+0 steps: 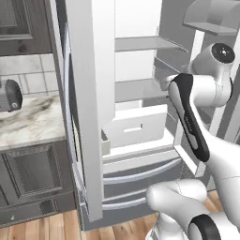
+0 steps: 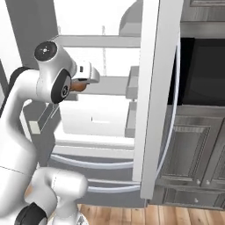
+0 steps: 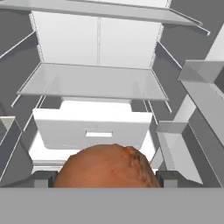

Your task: Grab the lemon and onion from the fridge, place them in the blender, close the lid, and turn on the blender to create a marinade.

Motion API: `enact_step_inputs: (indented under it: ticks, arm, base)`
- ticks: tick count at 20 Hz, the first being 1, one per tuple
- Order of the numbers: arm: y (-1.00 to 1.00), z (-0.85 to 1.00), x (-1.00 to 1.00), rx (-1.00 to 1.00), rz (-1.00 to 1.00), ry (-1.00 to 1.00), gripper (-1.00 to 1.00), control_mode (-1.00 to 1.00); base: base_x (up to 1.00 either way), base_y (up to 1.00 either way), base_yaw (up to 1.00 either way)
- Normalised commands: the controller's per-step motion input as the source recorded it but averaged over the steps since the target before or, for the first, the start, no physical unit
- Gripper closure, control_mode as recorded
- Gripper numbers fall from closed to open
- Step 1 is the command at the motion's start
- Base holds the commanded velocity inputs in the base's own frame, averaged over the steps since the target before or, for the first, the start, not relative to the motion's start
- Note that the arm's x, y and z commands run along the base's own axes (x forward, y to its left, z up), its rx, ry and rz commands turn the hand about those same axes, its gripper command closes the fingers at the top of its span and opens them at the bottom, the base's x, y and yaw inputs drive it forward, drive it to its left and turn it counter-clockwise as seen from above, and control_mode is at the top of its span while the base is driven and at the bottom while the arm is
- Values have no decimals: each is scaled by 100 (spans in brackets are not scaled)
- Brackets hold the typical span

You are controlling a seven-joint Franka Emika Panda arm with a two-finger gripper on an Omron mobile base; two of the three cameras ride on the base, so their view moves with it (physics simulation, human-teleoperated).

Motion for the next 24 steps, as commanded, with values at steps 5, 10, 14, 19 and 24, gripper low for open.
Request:
enact_step_inputs:
  ticks: [5,10,14,19,24]
  arm:
    - [0,0,0,0,0,0,100,100]
    - [0,0,0,0,0,0,100,100]
    - [0,0,0,0,0,0,100,100]
    - [0,0,0,0,0,0,100,100]
    - [0,0,0,0,0,0,100,100]
  base:
    - [-50,0,23]
    - [-33,10,35]
    - [-11,27,47]
    - [0,40,55]
    - [0,38,59]
